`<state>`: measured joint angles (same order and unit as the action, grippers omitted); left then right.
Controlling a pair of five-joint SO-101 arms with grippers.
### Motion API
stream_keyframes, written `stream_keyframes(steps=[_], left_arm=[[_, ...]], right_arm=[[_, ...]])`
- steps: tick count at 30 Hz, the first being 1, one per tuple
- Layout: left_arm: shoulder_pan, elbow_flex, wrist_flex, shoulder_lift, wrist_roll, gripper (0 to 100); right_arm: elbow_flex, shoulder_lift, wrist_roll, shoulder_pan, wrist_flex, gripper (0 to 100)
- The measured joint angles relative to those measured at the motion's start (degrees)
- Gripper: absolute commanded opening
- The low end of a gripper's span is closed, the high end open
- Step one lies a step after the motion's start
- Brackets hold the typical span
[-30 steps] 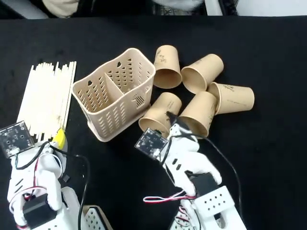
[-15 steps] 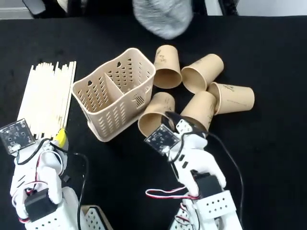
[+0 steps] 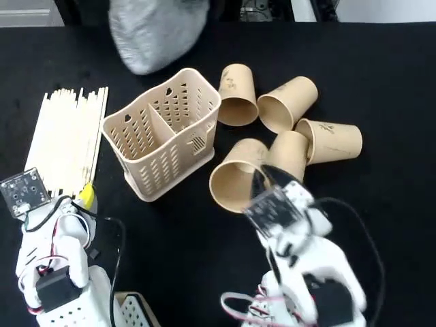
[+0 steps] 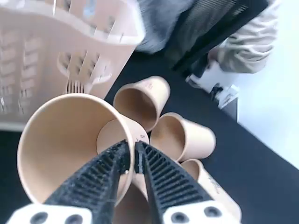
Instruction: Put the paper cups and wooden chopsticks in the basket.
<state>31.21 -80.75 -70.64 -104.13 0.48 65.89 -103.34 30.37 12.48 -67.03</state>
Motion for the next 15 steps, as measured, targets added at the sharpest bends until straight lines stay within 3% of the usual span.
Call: stream_keyframes(steps=[7, 11, 15], left_arm=[[0.0, -3.96, 5.98, 0.44, 5.54, 29], [0.0, -4.22, 5.98, 0.44, 5.8, 29], [0.0, -4.22, 5.98, 0.44, 6.07, 29]], right_arm=[[-25.14, 5.54, -11.25, -0.09, -8.26, 1.1], [-39.56, 17.85, -17.58, 0.0, -8.35, 1.1], [-52.92, 34.37, -21.1, 5.19, -8.35, 1.1]])
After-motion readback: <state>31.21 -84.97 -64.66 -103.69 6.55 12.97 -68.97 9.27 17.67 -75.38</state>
